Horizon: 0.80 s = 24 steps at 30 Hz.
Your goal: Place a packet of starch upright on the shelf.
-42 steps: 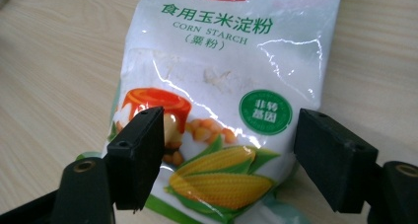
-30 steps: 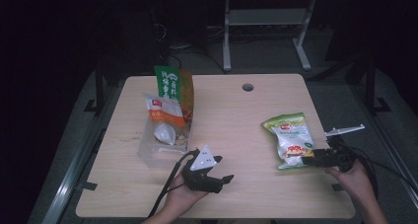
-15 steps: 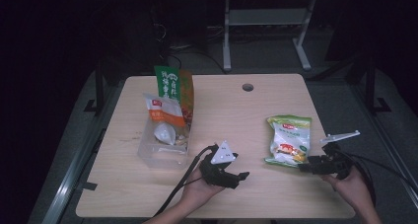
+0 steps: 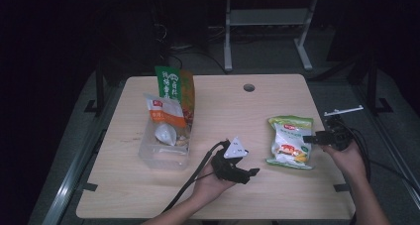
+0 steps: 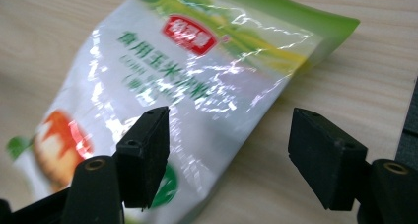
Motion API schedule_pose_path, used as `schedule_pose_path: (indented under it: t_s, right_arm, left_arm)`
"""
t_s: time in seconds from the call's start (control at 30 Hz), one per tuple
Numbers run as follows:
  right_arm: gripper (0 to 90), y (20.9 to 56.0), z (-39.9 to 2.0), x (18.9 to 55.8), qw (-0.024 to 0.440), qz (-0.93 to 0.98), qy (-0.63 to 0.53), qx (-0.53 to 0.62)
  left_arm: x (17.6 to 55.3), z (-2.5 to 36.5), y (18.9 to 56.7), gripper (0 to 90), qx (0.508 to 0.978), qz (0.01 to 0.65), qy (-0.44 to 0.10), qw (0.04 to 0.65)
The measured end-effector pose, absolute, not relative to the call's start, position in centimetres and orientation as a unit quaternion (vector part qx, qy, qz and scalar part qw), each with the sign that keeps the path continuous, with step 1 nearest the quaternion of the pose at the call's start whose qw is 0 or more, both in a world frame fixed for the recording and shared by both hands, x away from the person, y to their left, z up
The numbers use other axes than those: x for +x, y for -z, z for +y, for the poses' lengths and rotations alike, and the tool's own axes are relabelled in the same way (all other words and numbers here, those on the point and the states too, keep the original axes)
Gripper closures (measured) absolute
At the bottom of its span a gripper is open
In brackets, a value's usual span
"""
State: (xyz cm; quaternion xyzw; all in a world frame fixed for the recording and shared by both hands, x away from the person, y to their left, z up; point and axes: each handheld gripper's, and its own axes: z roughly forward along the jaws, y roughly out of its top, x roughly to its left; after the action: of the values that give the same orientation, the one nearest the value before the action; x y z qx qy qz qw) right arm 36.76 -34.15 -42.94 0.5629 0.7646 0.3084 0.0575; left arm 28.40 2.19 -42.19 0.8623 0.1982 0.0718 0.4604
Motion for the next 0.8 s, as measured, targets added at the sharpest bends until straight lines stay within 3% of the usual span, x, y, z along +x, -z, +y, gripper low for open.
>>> schedule_pose_path:
  t_s: [0.13, 0.3, 0.47, 0.8]
  right_arm:
    - [39.6, 43.8, -33.9, 38.0, 0.033, 0.768, -0.300, 0.565]
    - [69.2, 44.4, -33.8, 38.2, -0.001, 0.767, -0.333, 0.549]
    - [86.9, 44.5, -32.7, 37.8, -0.005, 0.782, -0.327, 0.530]
    - [89.3, 43.2, -31.8, 36.2, 0.018, 0.792, -0.344, 0.504]
  left_arm:
    - [28.7, 2.1, 42.3, 32.2, 0.864, 0.198, -0.069, 0.458]
    - [29.2, 2.0, 42.6, 32.2, 0.865, 0.205, -0.058, 0.455]
    - [29.5, 1.8, 42.8, 32.2, 0.864, 0.210, -0.049, 0.455]
    - [30.5, 1.3, 43.2, 32.1, 0.863, 0.219, -0.035, 0.455]
